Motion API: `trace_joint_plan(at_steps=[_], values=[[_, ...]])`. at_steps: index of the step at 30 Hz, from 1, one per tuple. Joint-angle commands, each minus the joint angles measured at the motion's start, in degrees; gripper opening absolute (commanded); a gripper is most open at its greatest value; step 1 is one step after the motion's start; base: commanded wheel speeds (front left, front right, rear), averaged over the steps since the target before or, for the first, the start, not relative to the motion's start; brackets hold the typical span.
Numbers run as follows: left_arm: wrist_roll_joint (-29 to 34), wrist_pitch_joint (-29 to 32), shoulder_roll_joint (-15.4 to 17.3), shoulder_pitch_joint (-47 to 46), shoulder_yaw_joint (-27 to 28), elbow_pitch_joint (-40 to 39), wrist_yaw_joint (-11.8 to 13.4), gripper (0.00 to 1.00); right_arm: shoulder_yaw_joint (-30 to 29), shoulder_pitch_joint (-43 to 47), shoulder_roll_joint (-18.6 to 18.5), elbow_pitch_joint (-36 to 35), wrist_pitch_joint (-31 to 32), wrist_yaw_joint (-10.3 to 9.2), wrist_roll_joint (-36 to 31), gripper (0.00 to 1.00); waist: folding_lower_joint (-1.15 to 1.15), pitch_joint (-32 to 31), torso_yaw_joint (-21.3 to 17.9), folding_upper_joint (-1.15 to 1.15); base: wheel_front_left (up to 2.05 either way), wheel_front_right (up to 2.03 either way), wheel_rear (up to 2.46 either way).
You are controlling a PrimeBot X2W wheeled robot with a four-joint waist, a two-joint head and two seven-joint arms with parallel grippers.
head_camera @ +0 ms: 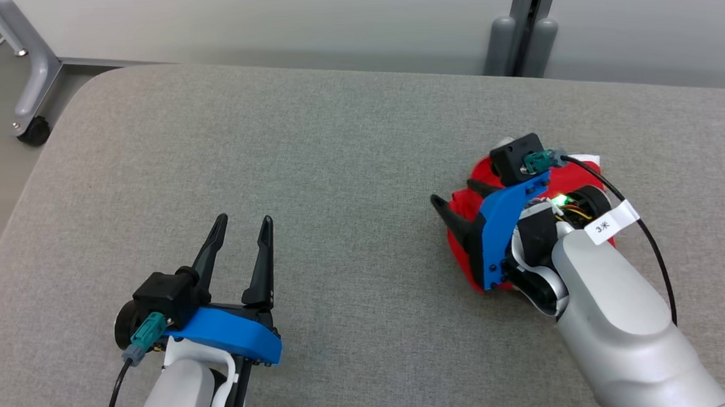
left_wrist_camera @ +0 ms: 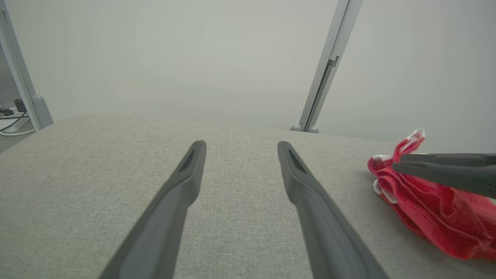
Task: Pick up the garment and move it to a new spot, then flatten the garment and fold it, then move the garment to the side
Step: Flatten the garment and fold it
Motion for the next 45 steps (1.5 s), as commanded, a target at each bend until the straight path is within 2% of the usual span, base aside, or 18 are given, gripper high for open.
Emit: trace_joint_plan(at_steps=[1, 4, 7, 13, 19, 25, 31, 36, 45], values=[[0.1, -0.3, 0.4, 0.2, 0.4, -0.1, -0.1, 1.00, 0.6, 0.0, 0.2, -1.3, -0.6, 0.00, 1.6, 1.00, 0.00, -0.6, -0.6, 0.00, 0.00, 0.00, 0.00], [0.4, -0.3, 0.5, 0.9, 0.9, -0.3, -0.1, 1.00, 1.9, 1.3, -1.9, -6.2, -2.3, 0.00, 5.3, 1.00, 0.00, -1.5, -1.7, 0.00, 0.00, 0.00, 0.00], [0.7, -0.3, 0.7, 1.7, 1.5, -0.3, -0.1, 1.00, 0.8, 3.7, -4.0, -11.0, -4.7, 0.00, 6.9, 1.00, 0.00, -2.4, -3.0, 0.00, 0.00, 0.00, 0.00], [0.8, -0.3, 0.9, 3.4, 2.9, -1.0, 0.3, 1.00, -8.3, 12.3, -6.4, -19.1, -10.8, 0.00, 3.5, 1.00, 0.00, -4.0, -5.6, 0.00, 0.00, 0.00, 0.00], [1.1, -0.3, 1.2, 4.9, 4.2, -1.7, 0.5, 1.00, -21.3, 23.0, -3.3, -24.9, -16.6, 0.00, -3.0, 1.00, 0.00, -5.1, -7.5, 0.00, 0.00, 0.00, 0.00], [1.6, -0.3, 1.3, 6.8, 5.8, -2.6, 1.0, 1.00, -28.1, 30.9, 0.1, -28.3, -21.4, 0.00, -8.5, 1.00, 0.00, -6.5, -9.3, 0.00, 0.00, 0.00, 0.00], [2.4, -0.3, 1.4, 9.7, 7.7, -3.9, 1.7, 1.00, -29.2, 35.7, 1.4, -29.7, -23.9, 0.00, -10.4, 1.00, 0.00, -8.1, -11.0, 0.00, 0.00, 0.00, 0.00], [3.6, -0.3, 1.5, 12.0, 8.9, -4.7, 2.1, 1.00, -28.6, 37.7, 1.6, -30.0, -24.3, 0.00, -9.4, 1.00, 0.00, -9.3, -12.1, 0.00, 0.00, 0.00, 0.00], [4.5, -0.3, 0.9, 14.6, 10.1, -5.3, 2.2, 1.00, -28.0, 38.9, 1.6, -31.1, -23.1, 0.00, -7.8, 1.00, 0.00, -10.5, -12.0, 0.00, 0.00, 0.00, 0.00]])
